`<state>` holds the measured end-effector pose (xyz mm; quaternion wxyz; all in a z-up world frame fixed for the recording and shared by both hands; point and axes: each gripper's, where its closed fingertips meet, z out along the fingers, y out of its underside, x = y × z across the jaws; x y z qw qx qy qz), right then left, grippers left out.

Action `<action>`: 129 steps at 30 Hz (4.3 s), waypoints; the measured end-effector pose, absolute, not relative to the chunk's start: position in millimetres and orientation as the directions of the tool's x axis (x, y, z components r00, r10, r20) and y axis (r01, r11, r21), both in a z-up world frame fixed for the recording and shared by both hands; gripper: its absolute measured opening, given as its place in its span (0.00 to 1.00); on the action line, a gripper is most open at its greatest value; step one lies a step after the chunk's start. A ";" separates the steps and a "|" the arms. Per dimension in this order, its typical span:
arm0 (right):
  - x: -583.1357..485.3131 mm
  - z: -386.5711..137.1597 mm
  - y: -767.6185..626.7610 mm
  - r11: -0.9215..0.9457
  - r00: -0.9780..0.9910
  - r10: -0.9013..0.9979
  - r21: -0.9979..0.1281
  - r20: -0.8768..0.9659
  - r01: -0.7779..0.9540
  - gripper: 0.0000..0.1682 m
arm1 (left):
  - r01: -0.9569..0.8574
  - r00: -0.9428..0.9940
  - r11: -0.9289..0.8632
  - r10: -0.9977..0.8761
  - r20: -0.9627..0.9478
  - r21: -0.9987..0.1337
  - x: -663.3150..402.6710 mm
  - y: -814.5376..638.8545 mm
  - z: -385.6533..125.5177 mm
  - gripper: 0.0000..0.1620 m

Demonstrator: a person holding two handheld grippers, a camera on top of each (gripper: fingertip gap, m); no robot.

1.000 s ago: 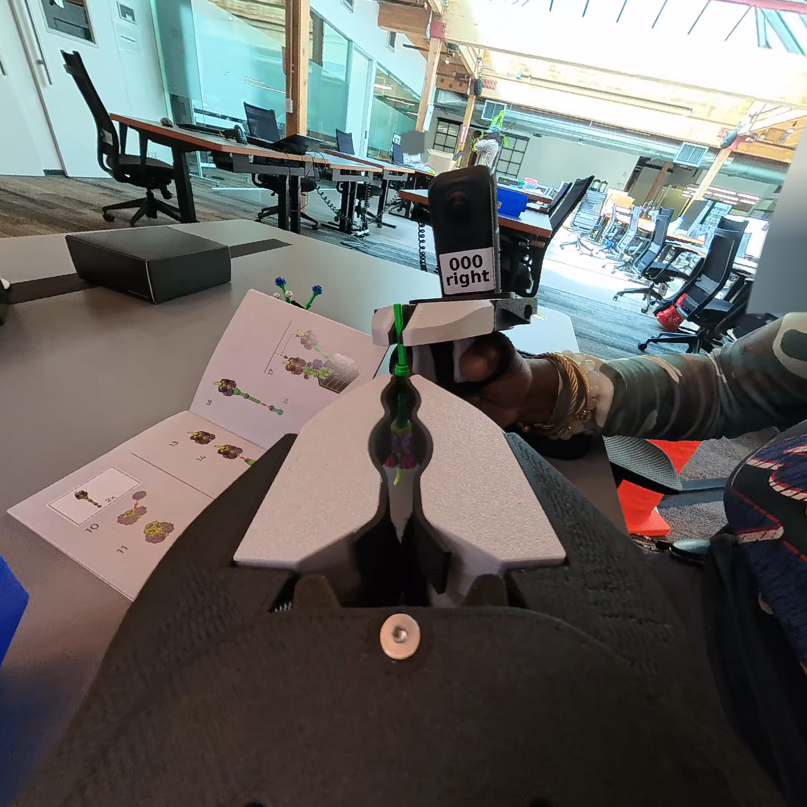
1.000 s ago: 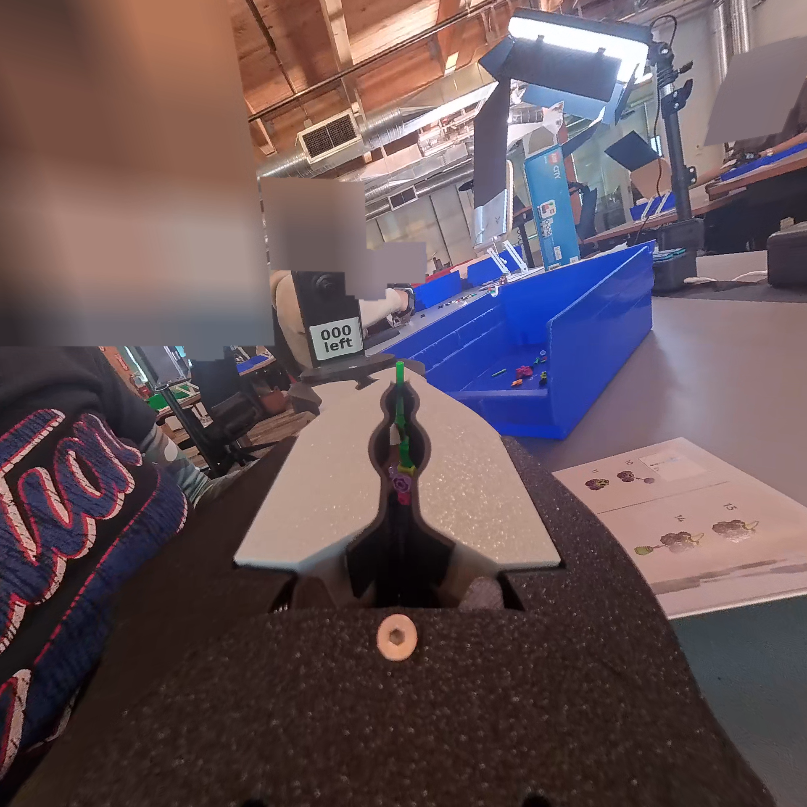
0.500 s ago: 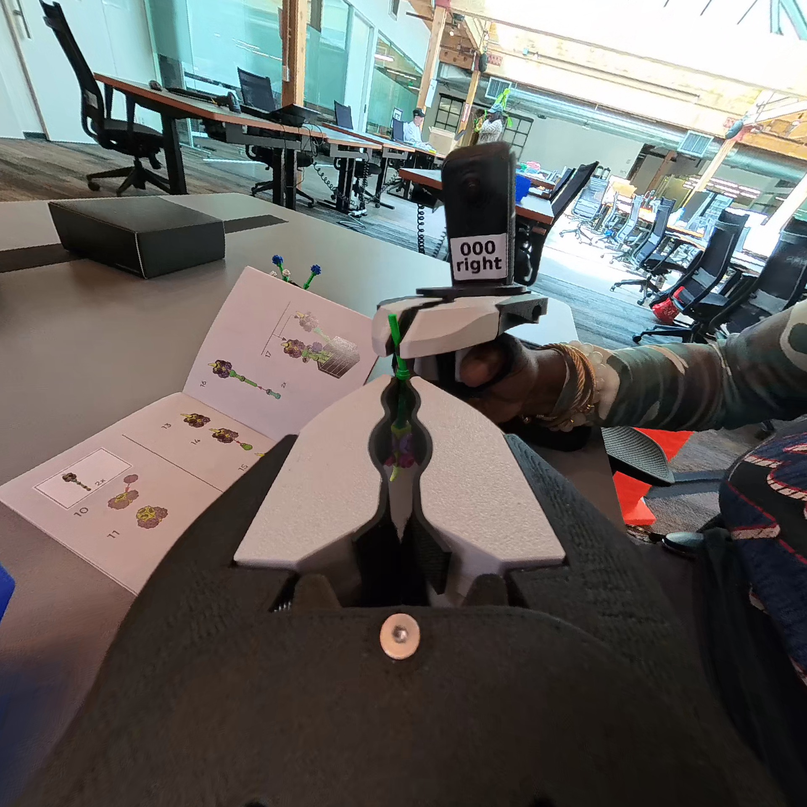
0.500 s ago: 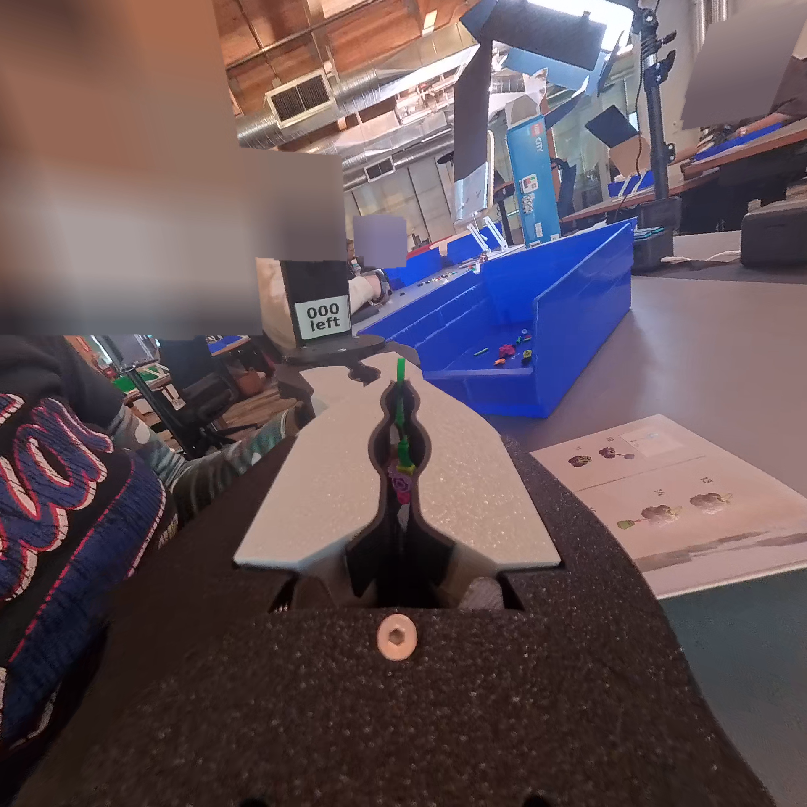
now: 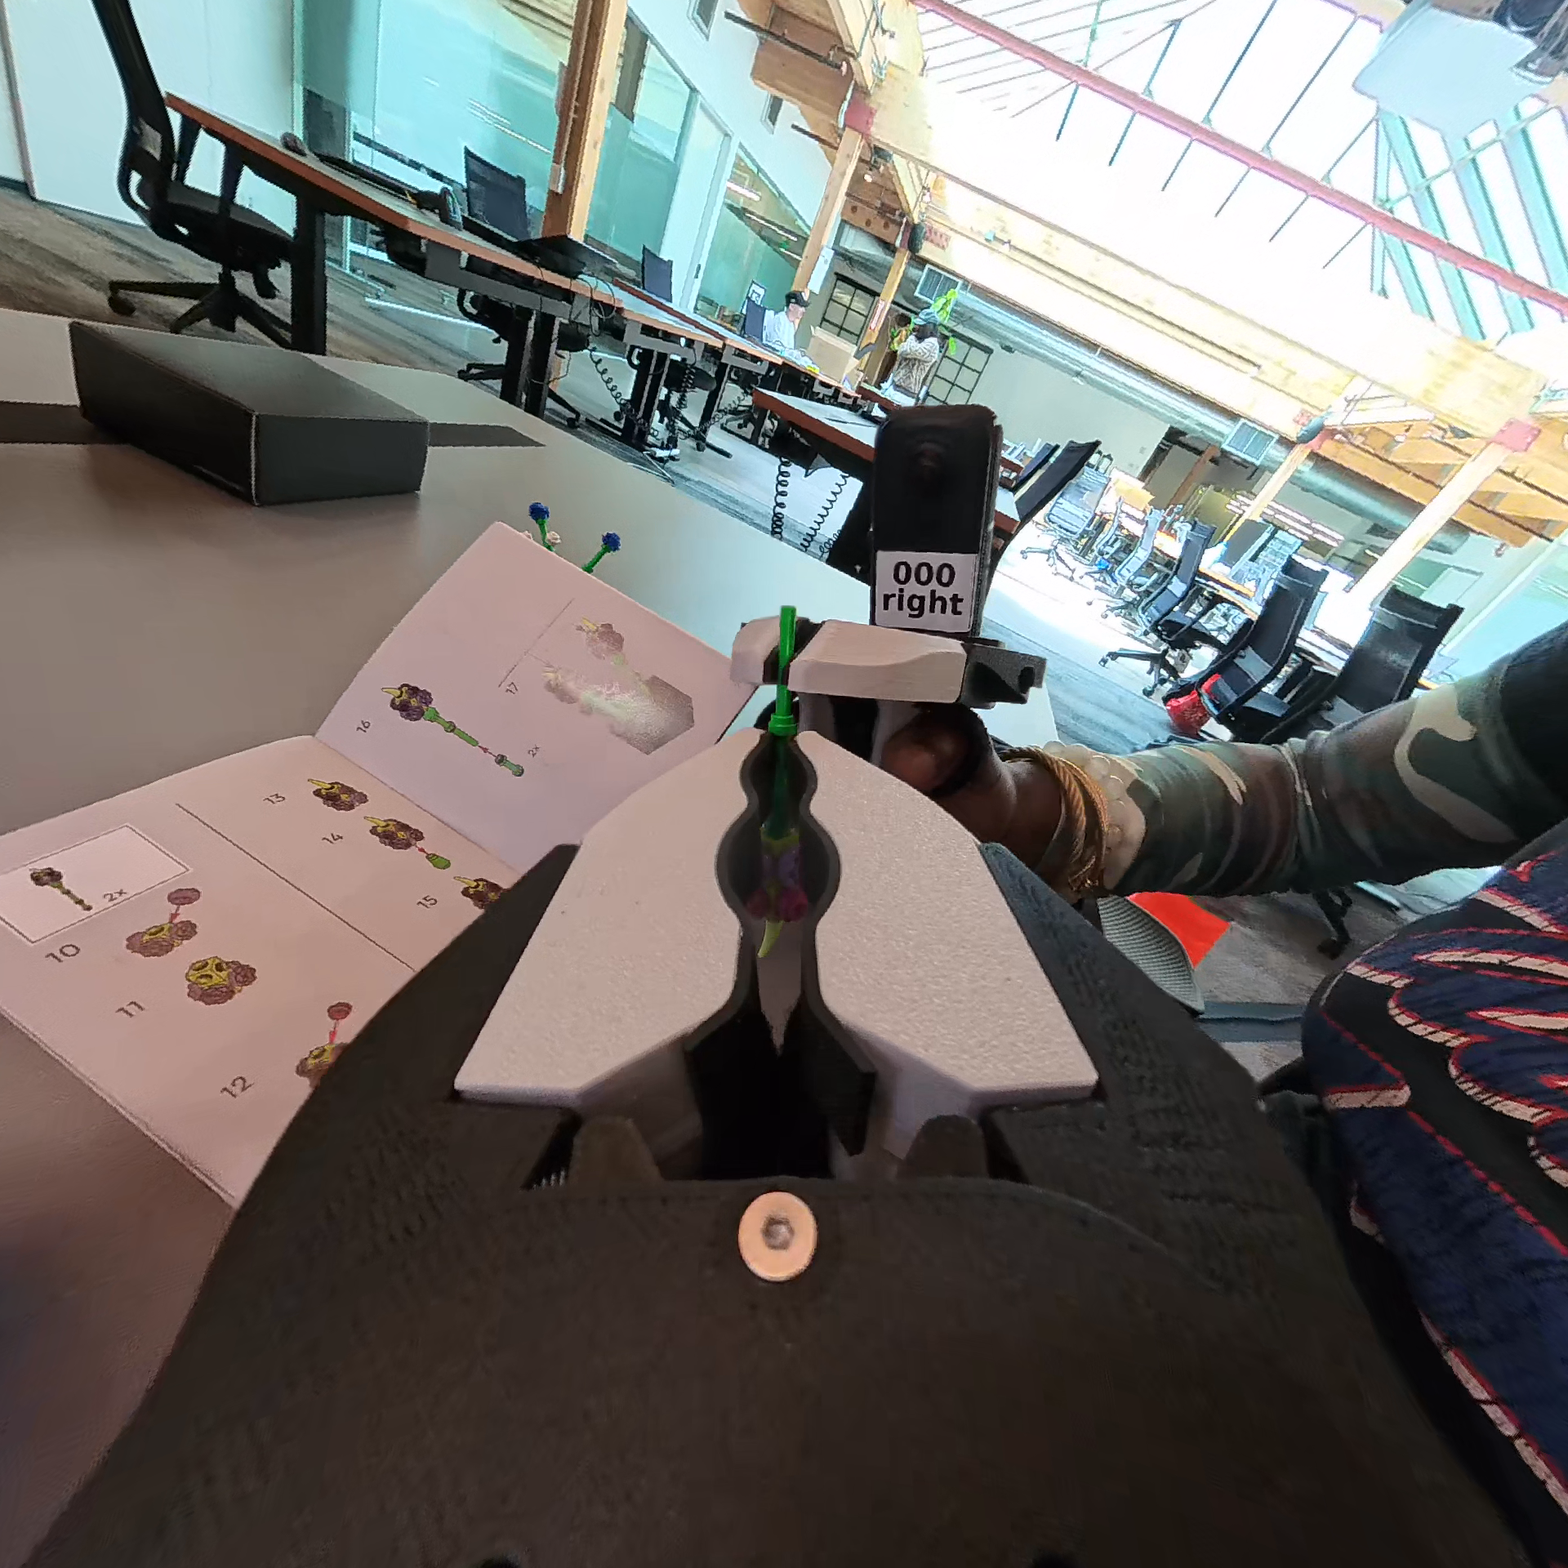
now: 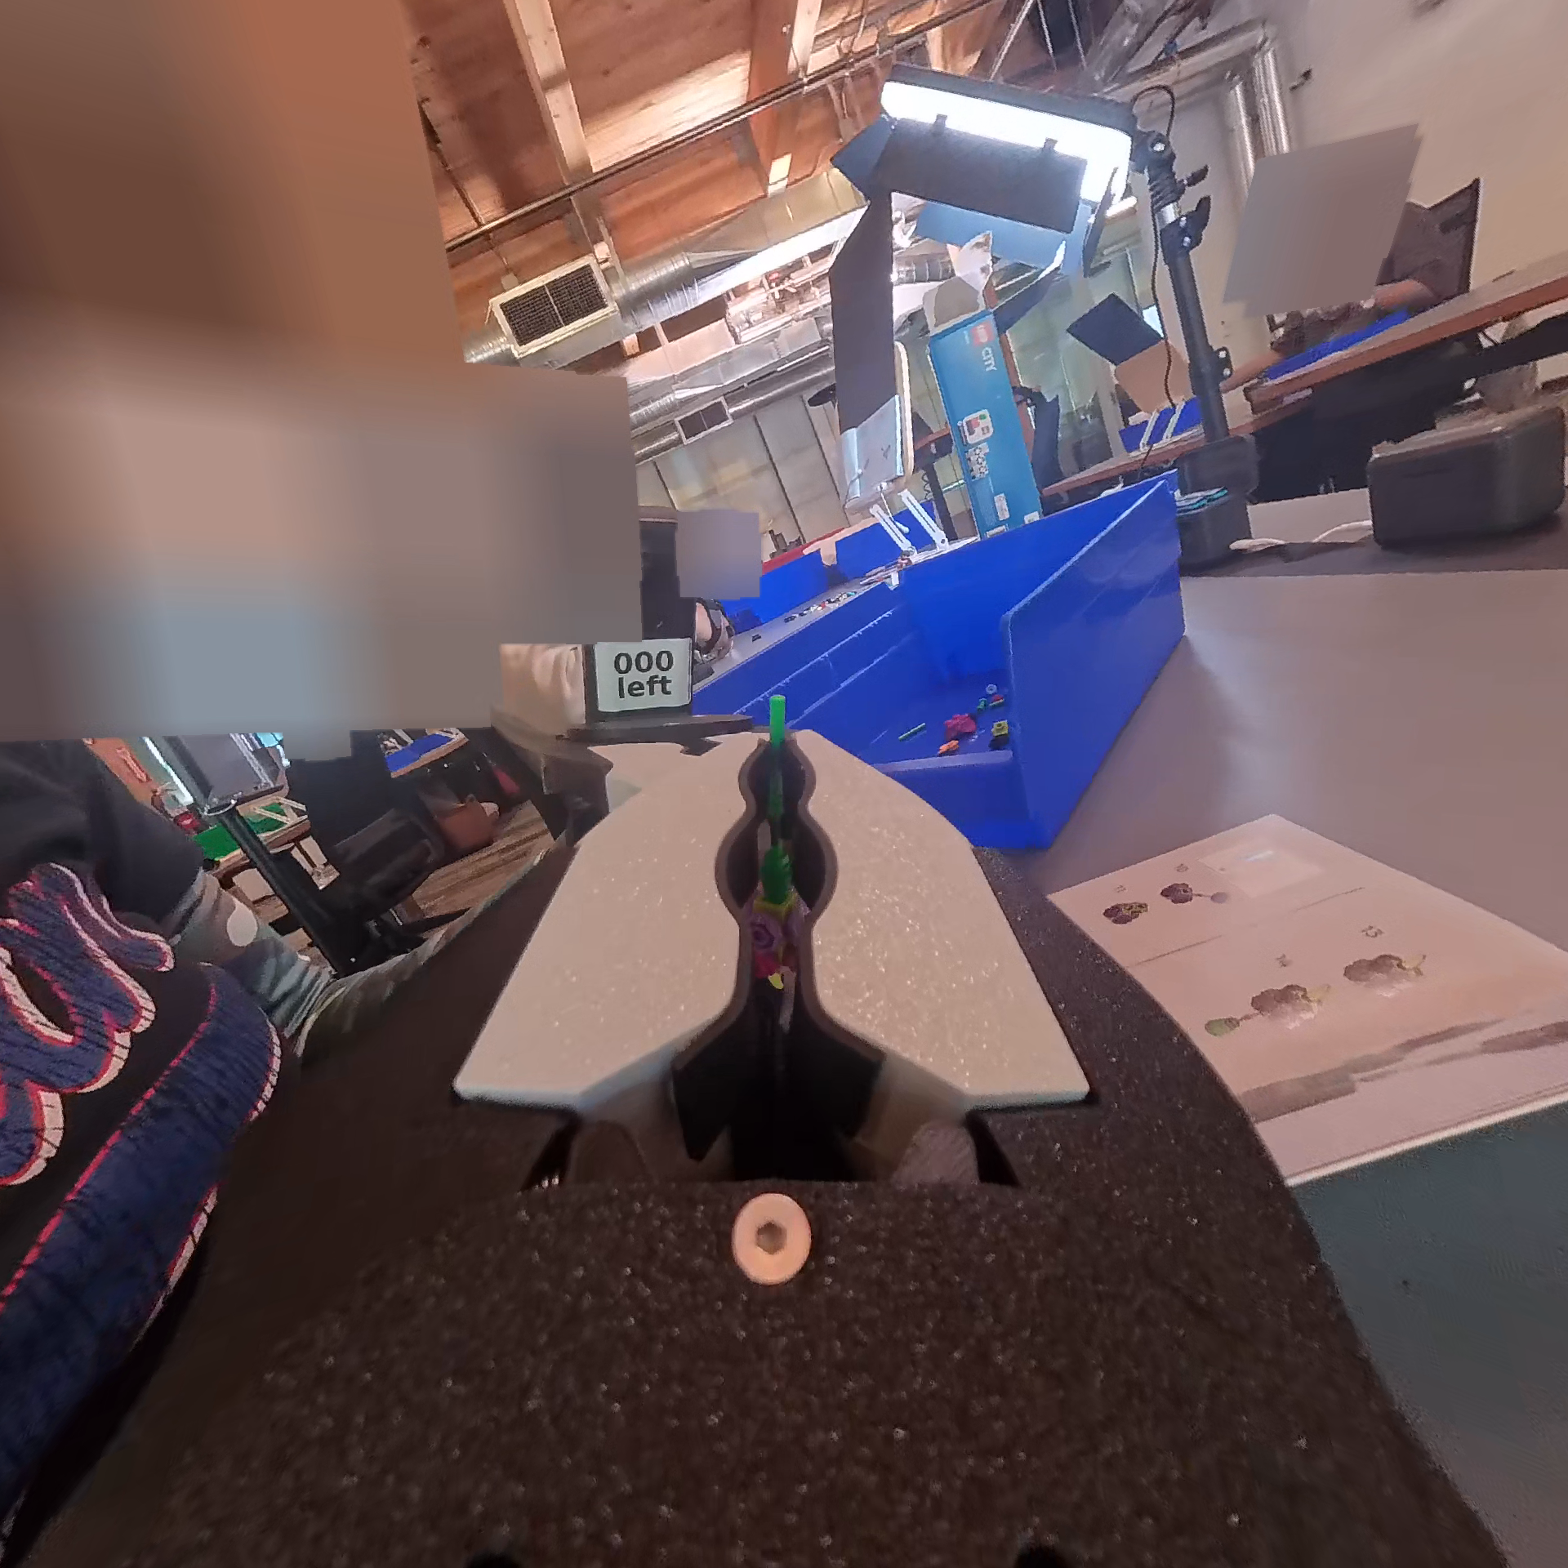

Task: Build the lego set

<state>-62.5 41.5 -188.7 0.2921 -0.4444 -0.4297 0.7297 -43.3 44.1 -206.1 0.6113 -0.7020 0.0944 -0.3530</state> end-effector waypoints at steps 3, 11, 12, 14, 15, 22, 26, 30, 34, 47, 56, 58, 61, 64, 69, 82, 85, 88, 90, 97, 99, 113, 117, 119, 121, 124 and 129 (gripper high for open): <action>-63.4 -191.2 42.8 -0.469 -0.424 0.807 -0.883 -0.412 -0.035 0.02 | 0.312 0.725 -0.254 -0.559 0.402 -0.916 -43.8 45.4 -207.9 0.01; -65.3 -194.0 43.2 -0.514 -0.425 0.779 -0.858 -0.461 -0.011 0.02 | 0.325 0.727 -0.259 -0.548 0.415 -0.910 -46.0 46.4 -209.3 0.01; -65.5 -194.2 43.1 -0.519 -0.425 0.775 -0.855 -0.467 -0.008 0.02 | 0.326 0.727 -0.256 -0.547 0.415 -0.910 -46.3 46.5 -209.2 0.00; -65.8 -194.8 42.7 -0.527 -0.426 0.769 -0.850 -0.477 -0.001 0.02 | 0.326 0.732 -0.252 -0.543 0.412 -0.911 -47.0 46.4 -209.1 0.00; -65.8 -195.0 42.5 -0.533 -0.429 0.763 -0.846 -0.483 0.004 0.02 | 0.327 0.732 -0.249 -0.543 0.411 -0.912 -47.2 46.3 -209.0 0.01; -65.0 -196.0 39.9 -0.545 -0.442 0.744 -0.838 -0.501 0.032 0.02 | 0.318 0.738 -0.236 -0.546 0.396 -0.918 -47.0 45.3 -208.5 0.00; -65.4 -197.2 38.4 -0.521 -0.438 0.758 -0.853 -0.483 0.039 0.02 | 0.313 0.743 -0.230 -0.545 0.389 -0.921 -47.1 44.9 -208.5 0.00; -65.8 -193.7 40.4 -0.499 -0.440 0.776 -0.866 -0.452 0.010 0.02 | 0.319 0.736 -0.226 -0.553 0.391 -0.920 -46.9 45.0 -206.5 0.01; -62.5 -185.7 39.6 -0.495 -0.458 0.775 -0.869 -0.436 -0.011 0.19 | 0.350 0.717 -0.208 -0.569 0.404 -0.914 -49.0 43.5 -200.9 0.01; -62.6 -185.3 41.1 -0.463 -0.436 0.805 -0.886 -0.403 -0.035 0.02 | 0.305 0.710 -0.247 -0.585 0.392 -0.920 -41.3 43.3 -206.8 0.01; -65.6 -191.8 41.1 -0.451 -0.401 0.821 -0.892 -0.406 -0.020 0.02 | 0.313 0.716 -0.268 -0.563 0.412 -0.911 -43.3 45.1 -211.0 0.00; -66.0 -193.5 40.5 -0.451 -0.400 0.820 -0.893 -0.410 -0.008 0.02 | 0.308 0.717 -0.274 -0.563 0.412 -0.911 -42.5 45.1 -212.0 0.00; -66.2 -194.1 40.0 -0.448 -0.397 0.822 -0.894 -0.408 -0.008 0.02 | 0.311 0.713 -0.279 -0.564 0.417 -0.909 -42.5 45.0 -212.4 0.00; -66.2 -194.9 40.8 -0.455 -0.397 0.818 -0.890 -0.416 -0.004 0.02 | 0.317 0.710 -0.282 -0.562 0.424 -0.906 -43.0 45.1 -212.5 0.00; -65.7 -196.2 41.7 -0.446 -0.385 0.826 -0.895 -0.410 -0.003 0.02 | 0.330 0.708 -0.284 -0.557 0.435 -0.900 -44.4 45.2 -212.5 0.00; -63.1 -198.2 39.1 -0.431 -0.385 0.832 -0.902 -0.400 0.007 0.02 | 0.297 0.717 -0.281 -0.566 0.407 -0.913 -40.7 43.9 -214.0 0.00; -62.8 -198.7 38.8 -0.434 -0.387 0.829 -0.901 -0.404 0.011 0.02 | 0.291 0.719 -0.280 -0.566 0.403 -0.915 -40.2 43.8 -214.3 0.00; -63.1 -199.5 38.3 -0.436 -0.389 0.826 -0.900 -0.408 0.017 0.02 | 0.293 0.718 -0.283 -0.566 0.405 -0.913 -40.2 43.8 -214.6 0.00; -63.3 -200.5 37.1 -0.436 -0.390 0.825 -0.900 -0.410 0.023 0.02 | 0.289 0.718 -0.285 -0.567 0.404 -0.914 -39.9 43.8 -215.1 0.00; -67.1 -197.6 37.6 -0.471 -0.401 0.806 -0.882 -0.435 0.010 0.02 | 0.311 0.706 -0.282 -0.571 0.419 -0.908 -41.3 44.1 -212.6 0.01; -66.3 -196.2 38.6 -0.473 -0.404 0.806 -0.881 -0.433 -0.001 0.02 | 0.318 0.702 -0.285 -0.571 0.426 -0.904 -41.7 44.6 -212.2 0.01; -57.2 -189.6 46.5 -0.524 -0.415 0.780 -0.851 -0.468 -0.026 0.05 | 0.346 0.688 -0.263 -0.582 0.435 -0.900 -44.4 44.0 -206.3 0.01; -57.9 -190.3 44.3 -0.520 -0.420 0.777 -0.854 -0.469 -0.010 0.08 | 0.365 0.677 -0.259 -0.585 0.446 -0.894 -46.2 43.6 -204.4 0.01; -59.0 -190.0 44.2 -0.514 -0.418 0.782 -0.858 -0.463 -0.011 0.08 | 0.344 0.683 -0.268 -0.586 0.436 -0.900 -43.9 44.2 -206.3 0.01; -59.2 -189.0 46.1 -0.510 -0.411 0.789 -0.860 -0.457 -0.024 0.04 | 0.334 0.684 -0.271 -0.589 0.430 -0.903 -42.4 44.1 -207.1 0.01; -58.4 -190.0 44.9 -0.482 -0.404 0.807 -0.876 -0.431 -0.028 0.02 | 0.328 0.684 -0.274 -0.591 0.428 -0.904 -41.9 44.1 -207.8 0.01; -56.6 -189.9 42.0 -0.462 -0.397 0.819 -0.887 -0.414 -0.028 0.02 | 0.341 0.679 -0.256 -0.599 0.425 -0.905 -43.6 42.1 -205.8 0.01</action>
